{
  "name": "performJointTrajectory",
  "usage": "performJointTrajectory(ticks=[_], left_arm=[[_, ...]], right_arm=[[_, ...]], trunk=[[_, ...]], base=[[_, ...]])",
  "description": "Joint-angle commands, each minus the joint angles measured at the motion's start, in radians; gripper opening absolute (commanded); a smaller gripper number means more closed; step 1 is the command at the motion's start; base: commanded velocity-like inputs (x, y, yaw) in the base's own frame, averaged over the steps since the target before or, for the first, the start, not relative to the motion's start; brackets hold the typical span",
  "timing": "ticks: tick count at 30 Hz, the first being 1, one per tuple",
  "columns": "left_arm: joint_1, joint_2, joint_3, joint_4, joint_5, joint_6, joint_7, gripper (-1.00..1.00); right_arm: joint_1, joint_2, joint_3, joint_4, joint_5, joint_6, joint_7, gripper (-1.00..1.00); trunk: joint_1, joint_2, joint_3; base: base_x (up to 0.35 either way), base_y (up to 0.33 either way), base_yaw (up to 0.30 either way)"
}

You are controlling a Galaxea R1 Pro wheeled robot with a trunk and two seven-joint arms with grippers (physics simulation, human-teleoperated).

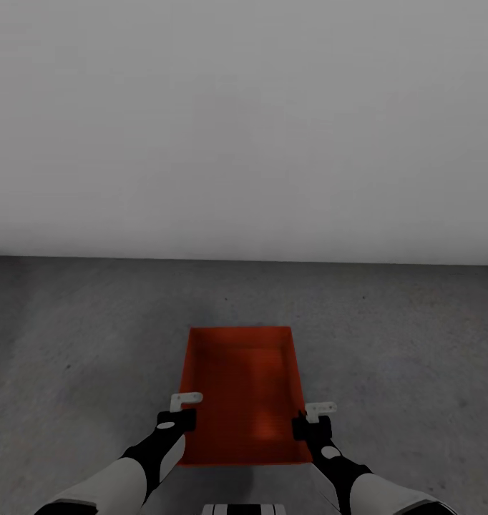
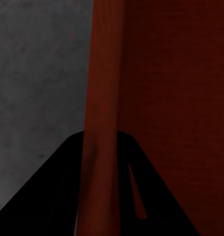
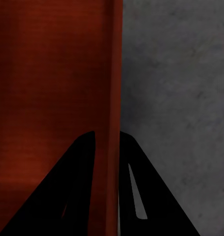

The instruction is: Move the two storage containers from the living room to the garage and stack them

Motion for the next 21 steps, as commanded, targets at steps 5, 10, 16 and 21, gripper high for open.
performJointTrajectory(ticks=[5, 10, 16, 21], left_arm=[[-0.001, 0.002, 0.05, -0.004, -0.011, -0.001, 0.011, -1.0], [-0.001, 0.002, 0.05, -0.004, -0.011, -0.001, 0.011, -1.0], [-0.001, 0.002, 0.05, -0.005, -0.011, -0.001, 0.01, -1.0], [-0.001, 0.002, 0.05, -0.005, -0.011, -0.001, 0.011, -1.0]], right_arm=[[0.0, 0.0, -0.029, 0.019, -0.022, -0.007, -0.005, -1.0], [0.0, 0.001, -0.029, 0.019, -0.022, -0.009, -0.005, -1.0], [0.0, 0.001, -0.029, 0.019, -0.022, -0.009, -0.006, -1.0], [0.0, 0.001, -0.029, 0.019, -0.022, -0.009, -0.006, -1.0]], trunk=[[0.0, 0.0, 0.001], [0.0, 0.0, 0.008], [0.008, -0.014, 0.011], [0.027, -0.049, -0.003]], base=[[0.0, 0.0, 0.0], [0.0, 0.0, 0.0], [0.0, 0.0, 0.0], [0.0, 0.0, 0.0]])
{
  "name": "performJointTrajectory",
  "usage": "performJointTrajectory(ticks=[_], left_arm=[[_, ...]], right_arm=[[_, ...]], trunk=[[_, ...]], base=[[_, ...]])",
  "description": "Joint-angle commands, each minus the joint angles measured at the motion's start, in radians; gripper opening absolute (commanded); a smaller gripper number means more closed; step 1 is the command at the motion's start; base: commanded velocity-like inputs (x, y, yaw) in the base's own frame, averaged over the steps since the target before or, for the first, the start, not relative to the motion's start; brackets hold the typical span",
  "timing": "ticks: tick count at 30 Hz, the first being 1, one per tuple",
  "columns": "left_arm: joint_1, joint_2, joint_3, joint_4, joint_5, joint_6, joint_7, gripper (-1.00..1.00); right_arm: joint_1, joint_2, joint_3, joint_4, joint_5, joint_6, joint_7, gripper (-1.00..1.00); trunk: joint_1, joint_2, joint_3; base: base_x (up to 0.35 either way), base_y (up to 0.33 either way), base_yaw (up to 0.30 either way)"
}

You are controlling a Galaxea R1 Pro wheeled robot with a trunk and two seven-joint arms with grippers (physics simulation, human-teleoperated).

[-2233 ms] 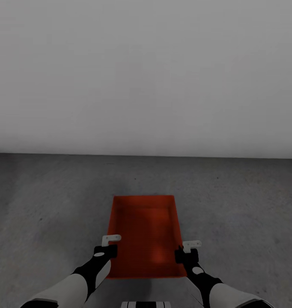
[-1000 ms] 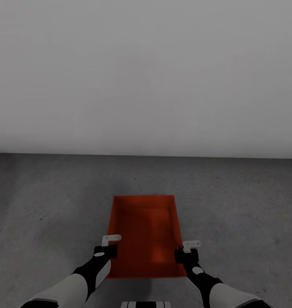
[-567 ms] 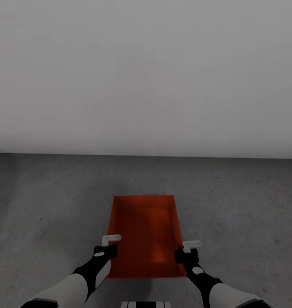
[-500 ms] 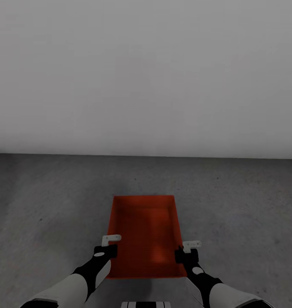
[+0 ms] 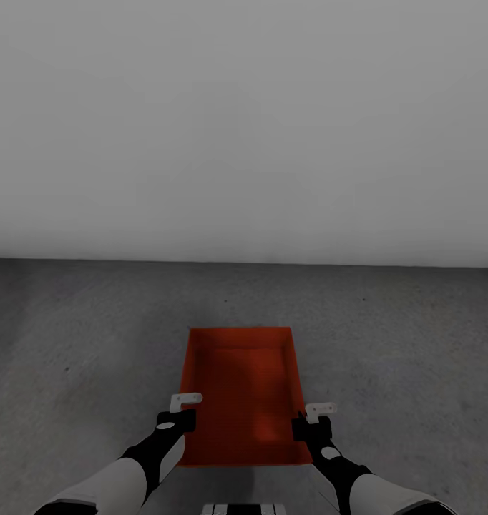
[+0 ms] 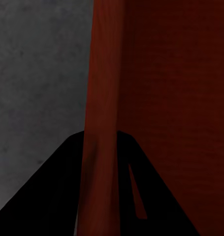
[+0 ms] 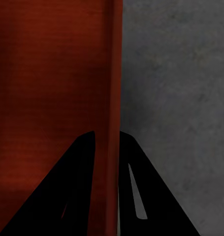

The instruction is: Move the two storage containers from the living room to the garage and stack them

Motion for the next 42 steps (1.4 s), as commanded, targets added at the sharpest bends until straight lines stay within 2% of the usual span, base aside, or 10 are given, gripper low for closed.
performJointTrajectory(ticks=[1, 13, 42], left_arm=[[-0.001, 0.001, 0.053, -0.009, -0.011, -0.001, 0.012, -1.0], [-0.001, 0.001, 0.053, -0.009, -0.011, -0.001, 0.012, -1.0], [-0.002, 0.001, 0.053, -0.009, -0.011, -0.001, 0.012, -1.0]], right_arm=[[0.0, 0.0, -0.027, 0.013, -0.024, -0.006, -0.004, -1.0], [0.0, 0.0, -0.027, 0.013, -0.024, -0.006, -0.004, -1.0], [0.0, -0.002, -0.027, 0.013, -0.024, -0.006, -0.003, -1.0]], trunk=[[0.004, -0.007, -0.004], [0.05, -0.091, -0.041], [0.05, -0.091, -0.041]], base=[[0.0, 0.0, 0.0], [0.0, 0.0, 0.0], [0.0, 0.0, 0.0]])
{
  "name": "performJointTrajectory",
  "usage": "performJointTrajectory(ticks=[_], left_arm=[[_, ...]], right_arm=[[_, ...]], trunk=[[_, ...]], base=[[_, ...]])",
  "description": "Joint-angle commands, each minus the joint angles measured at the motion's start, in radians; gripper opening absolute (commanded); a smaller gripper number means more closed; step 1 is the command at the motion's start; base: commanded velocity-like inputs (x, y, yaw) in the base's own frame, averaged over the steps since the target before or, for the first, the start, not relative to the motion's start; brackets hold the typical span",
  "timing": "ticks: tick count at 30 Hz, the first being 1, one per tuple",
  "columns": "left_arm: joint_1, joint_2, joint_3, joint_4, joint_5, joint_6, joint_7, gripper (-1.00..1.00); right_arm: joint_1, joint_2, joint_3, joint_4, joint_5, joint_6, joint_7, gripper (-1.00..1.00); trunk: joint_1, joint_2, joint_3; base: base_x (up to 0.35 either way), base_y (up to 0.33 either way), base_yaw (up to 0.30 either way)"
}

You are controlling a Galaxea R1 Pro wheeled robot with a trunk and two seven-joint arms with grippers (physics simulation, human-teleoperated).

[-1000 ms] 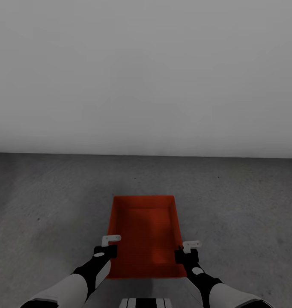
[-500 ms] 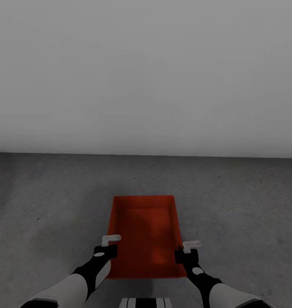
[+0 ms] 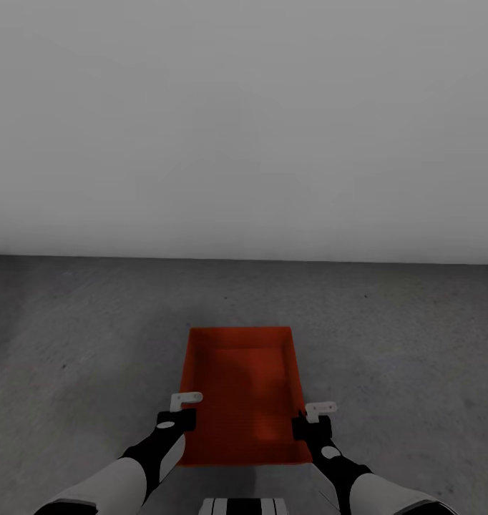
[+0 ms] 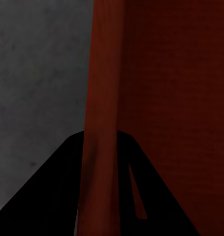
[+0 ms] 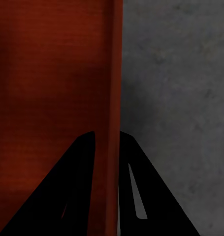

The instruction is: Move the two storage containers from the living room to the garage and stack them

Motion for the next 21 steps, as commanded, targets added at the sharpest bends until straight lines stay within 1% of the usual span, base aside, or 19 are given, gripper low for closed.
performJointTrajectory(ticks=[1, 20, 21], left_arm=[[-0.001, 0.001, 0.051, -0.003, -0.01, -0.001, 0.011, -1.0], [-0.001, 0.001, 0.051, -0.002, -0.009, 0.001, 0.011, -1.0], [-0.001, 0.001, 0.051, -0.002, -0.009, 0.001, 0.011, -1.0]], right_arm=[[0.0, -0.001, -0.027, 0.02, -0.024, -0.006, -0.004, -1.0], [0.0, -0.001, -0.027, 0.02, -0.022, -0.005, -0.004, -1.0], [0.0, -0.001, -0.027, 0.02, -0.022, -0.005, -0.004, 1.0]], trunk=[[0.0, 0.0, 0.0], [0.0, 0.0, 0.0], [0.0, 0.0, 0.0]], base=[[0.0, 0.0, 0.0], [0.0, 0.0, 0.0], [0.0, 0.0, 0.0]])
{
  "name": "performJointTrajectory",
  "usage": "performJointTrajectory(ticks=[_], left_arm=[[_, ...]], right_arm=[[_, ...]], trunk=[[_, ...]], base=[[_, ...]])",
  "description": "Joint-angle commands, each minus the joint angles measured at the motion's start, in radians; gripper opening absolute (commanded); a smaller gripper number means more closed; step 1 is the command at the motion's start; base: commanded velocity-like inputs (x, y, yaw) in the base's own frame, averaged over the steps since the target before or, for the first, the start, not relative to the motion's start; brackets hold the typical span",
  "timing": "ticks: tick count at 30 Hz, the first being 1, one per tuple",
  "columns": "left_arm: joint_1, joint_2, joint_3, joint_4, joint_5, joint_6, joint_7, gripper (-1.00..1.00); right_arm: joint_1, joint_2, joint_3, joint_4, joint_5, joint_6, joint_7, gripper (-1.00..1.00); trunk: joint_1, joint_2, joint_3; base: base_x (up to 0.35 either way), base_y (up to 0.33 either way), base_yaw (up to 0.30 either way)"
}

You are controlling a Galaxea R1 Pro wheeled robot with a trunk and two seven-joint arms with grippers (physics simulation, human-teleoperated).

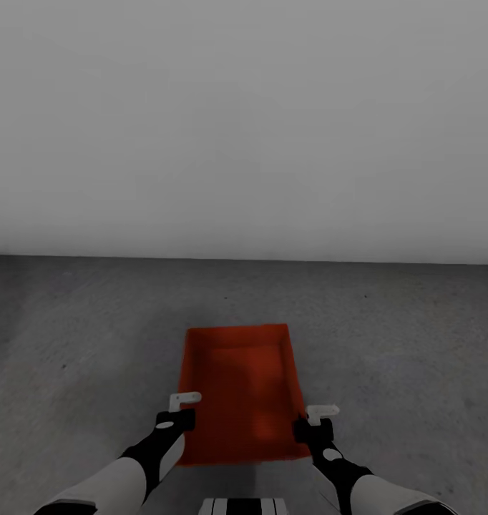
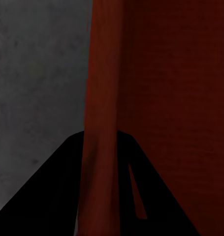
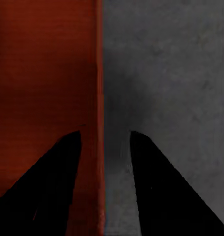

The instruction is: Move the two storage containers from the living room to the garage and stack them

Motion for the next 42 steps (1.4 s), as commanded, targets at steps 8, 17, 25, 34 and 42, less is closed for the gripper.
performJointTrajectory(ticks=[8, 17, 25, 34, 42], left_arm=[[-0.001, 0.001, 0.021, 0.0, 0.013, 0.0, 0.009, 1.0], [-0.001, 0.0, 0.019, -0.003, 0.022, 0.0, 0.009, 1.0], [-0.001, -0.001, 0.022, -0.003, 0.023, 0.0, 0.008, 1.0], [-0.001, -0.001, 0.022, -0.004, 0.025, 0.0, 0.008, 1.0], [-0.001, -0.001, 0.02, -0.008, 0.025, 0.0, 0.008, 1.0]], right_arm=[[0.0, 0.0, -0.008, 0.003, -0.021, -0.01, -0.005, 1.0], [0.0, 0.0, -0.008, 0.003, -0.021, -0.01, -0.005, 1.0], [0.0, 0.0, -0.009, 0.003, -0.021, -0.01, -0.005, 1.0], [0.0, 0.0, -0.009, 0.003, -0.022, -0.01, -0.005, 1.0], [0.0, 0.0, -0.009, 0.003, -0.022, -0.01, -0.005, 1.0]], trunk=[[0.0, 0.0, -0.001], [0.0, 0.0, -0.001], [0.0, 0.0, -0.001], [0.0, 0.0, -0.001], [-0.012, 0.021, 0.009]], base=[[0.0, 0.0, 0.0], [0.0, 0.0, 0.0], [0.0, 0.0, 0.0], [0.0, 0.0, 0.0], [0.0, 0.0, 0.0]])
